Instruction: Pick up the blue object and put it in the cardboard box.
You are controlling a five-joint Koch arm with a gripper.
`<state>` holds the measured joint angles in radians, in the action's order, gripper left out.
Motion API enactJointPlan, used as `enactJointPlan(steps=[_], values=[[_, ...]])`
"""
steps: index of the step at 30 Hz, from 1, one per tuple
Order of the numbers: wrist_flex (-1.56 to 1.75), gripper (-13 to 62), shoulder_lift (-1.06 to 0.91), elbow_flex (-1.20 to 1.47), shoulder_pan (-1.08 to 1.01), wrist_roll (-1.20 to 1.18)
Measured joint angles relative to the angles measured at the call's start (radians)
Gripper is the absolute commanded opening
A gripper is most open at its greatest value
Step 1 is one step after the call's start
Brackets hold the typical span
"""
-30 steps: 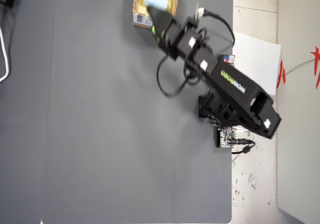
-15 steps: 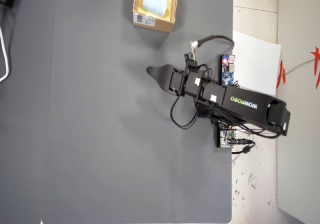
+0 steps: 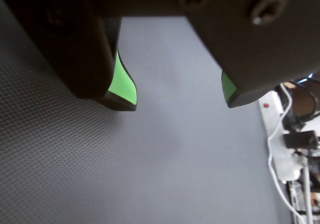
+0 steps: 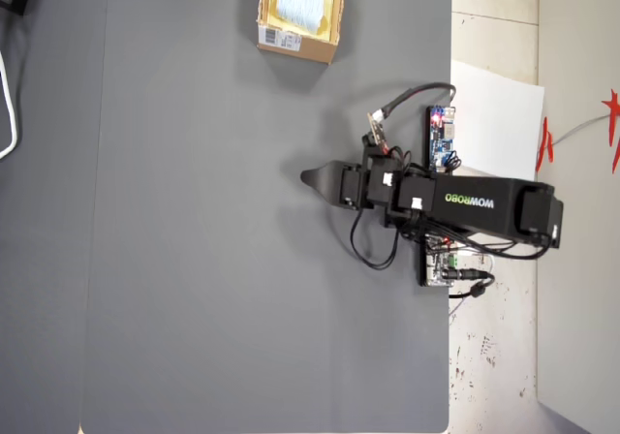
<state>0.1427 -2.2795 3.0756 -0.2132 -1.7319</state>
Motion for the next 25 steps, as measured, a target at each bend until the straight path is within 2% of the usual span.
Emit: enactJointPlan(steps=[25], values=[[-0.067,34.0,0.000,0.003,-0.009,-0.005]])
